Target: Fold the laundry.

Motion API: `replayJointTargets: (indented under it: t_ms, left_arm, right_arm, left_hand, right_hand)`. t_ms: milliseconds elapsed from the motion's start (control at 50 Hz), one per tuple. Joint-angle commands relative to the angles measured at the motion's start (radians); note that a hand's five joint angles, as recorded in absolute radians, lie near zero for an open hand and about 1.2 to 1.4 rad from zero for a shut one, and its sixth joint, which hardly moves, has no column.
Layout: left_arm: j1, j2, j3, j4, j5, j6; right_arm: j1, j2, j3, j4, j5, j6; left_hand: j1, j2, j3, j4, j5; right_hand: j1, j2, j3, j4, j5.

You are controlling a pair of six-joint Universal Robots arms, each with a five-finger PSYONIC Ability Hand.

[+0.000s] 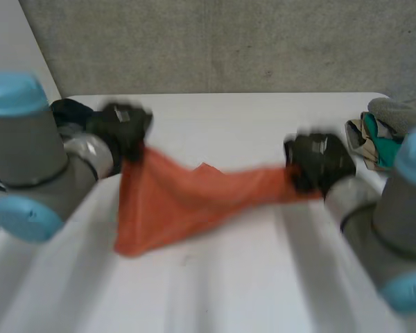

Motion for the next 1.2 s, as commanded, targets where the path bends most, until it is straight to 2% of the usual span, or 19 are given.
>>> replayJointTargets:
  t_ms: [20, 40, 100, 180, 200, 280, 340, 440, 460, 500, 580, 720, 780, 860, 960, 1020, 1200]
  left_arm:
    - [0.047, 0.121, 0.166, 0.246, -0.177, -0.215]
    - [0.064, 0.157, 0.162, 0.293, -0.204, -0.264]
    - [0.082, 0.198, 0.114, 0.313, -0.22, -0.315]
    - [0.081, 0.255, -0.033, 0.275, -0.169, -0.367]
    - [0.072, 0.273, -0.11, 0.264, -0.131, -0.375]
    - [0.06, 0.307, -0.316, 0.25, -0.065, -0.381]
    - [0.06, 0.312, -0.424, 0.26, -0.08, -0.382]
    - [0.046, 0.301, -0.628, 0.258, -0.174, -0.39]
    - [0.043, 0.3, -0.646, 0.257, -0.181, -0.39]
    - [0.027, 0.298, -0.7, 0.244, -0.197, -0.389]
    - [0.006, 0.313, -0.734, 0.179, -0.197, -0.369]
    - [-0.006, 0.457, -0.67, -0.009, -0.172, -0.295]
    - [-0.017, 0.494, -0.636, -0.047, -0.148, -0.28]
    - [-0.029, 0.516, -0.572, -0.061, -0.074, -0.246]
    - [-0.023, 0.363, -0.417, -0.055, 0.077, -0.148]
    - [-0.014, 0.256, -0.313, -0.066, 0.128, -0.099]
    - [0.001, -0.143, 0.132, -0.289, 0.321, 0.127]
  right_arm:
    - [-0.065, 0.082, -0.43, -0.105, 0.058, -0.118]
    - [-0.079, 0.088, -0.504, -0.14, 0.067, -0.112]
    - [-0.085, 0.097, -0.577, -0.163, 0.069, -0.094]
    - [-0.066, 0.098, -0.591, -0.095, 0.026, -0.075]
    - [-0.053, 0.097, -0.573, -0.056, -0.006, -0.074]
    - [-0.017, 0.092, -0.469, 0.001, -0.051, -0.081]
    - [-0.003, 0.098, -0.398, 0.016, -0.045, -0.095]
    - [0.005, 0.14, -0.225, 0.024, -0.017, -0.111]
    - [0.005, 0.151, -0.202, 0.024, -0.02, -0.111]
    - [0.005, 0.183, -0.139, 0.021, -0.022, -0.115]
    - [0.014, 0.246, -0.083, 0.022, -0.01, -0.132]
    - [0.003, 0.281, -0.063, 0.025, 0.01, -0.141]
    - [0.008, 0.276, -0.057, 0.027, 0.01, -0.141]
    - [0.02, 0.258, -0.042, 0.027, 0.007, -0.141]
    - [0.033, 0.23, -0.016, 0.024, -0.005, -0.153]
    - [0.036, 0.221, -0.007, 0.027, -0.013, -0.178]
    - [0.014, 0.207, 0.01, 0.018, -0.031, -0.23]
  left_hand:
    - [0.232, 0.201, 0.201, 0.197, 0.258]
    - [0.232, 0.201, 0.201, 0.197, 0.258]
    - [0.232, 0.201, 0.201, 0.197, 0.258]
    - [0.232, 0.201, 0.201, 0.197, 0.258]
    - [0.232, 0.201, 0.201, 0.197, 0.258]
    - [0.232, 0.201, 0.201, 0.197, 0.258]
    - [0.232, 0.201, 0.201, 0.197, 0.258]
    - [0.232, 0.201, 0.201, 0.197, 0.258]
    - [0.185, 0.155, 0.155, 0.151, 0.211]
    - [-0.072, -0.102, -0.102, -0.107, -0.046]
    - [-0.334, -0.364, -0.364, -0.369, -0.308]
    - [-0.639, -0.67, -0.67, -0.674, -0.614]
    - [-0.678, -0.708, -0.709, -0.713, -0.652]
    - [-0.678, -0.708, -0.709, -0.713, -0.652]
    - [-0.696, -0.726, -0.726, -0.731, -0.67]
    - [-0.722, -0.752, -0.753, -0.757, -0.696]
    - [-0.646, -0.676, -0.676, -0.681, -0.62]
  right_hand:
    - [0.299, 0.22, 0.208, 0.201, 0.24]
    - [0.299, 0.22, 0.208, 0.201, 0.24]
    - [0.299, 0.22, 0.208, 0.201, 0.24]
    - [0.299, 0.22, 0.208, 0.201, 0.24]
    - [0.299, 0.22, 0.208, 0.201, 0.24]
    - [0.299, 0.22, 0.208, 0.201, 0.24]
    - [0.299, 0.22, 0.208, 0.201, 0.24]
    - [0.299, 0.22, 0.208, 0.201, 0.24]
    - [0.299, 0.22, 0.208, 0.201, 0.24]
    - [0.299, 0.22, 0.208, 0.201, 0.24]
    - [0.299, 0.22, 0.208, 0.201, 0.24]
    - [0.299, 0.22, 0.208, 0.201, 0.24]
    - [0.299, 0.22, 0.208, 0.201, 0.24]
    - [0.299, 0.22, 0.208, 0.201, 0.24]
    - [0.299, 0.22, 0.208, 0.201, 0.24]
    - [0.299, 0.22, 0.208, 0.201, 0.24]
    - [0.299, 0.22, 0.208, 0.201, 0.24]
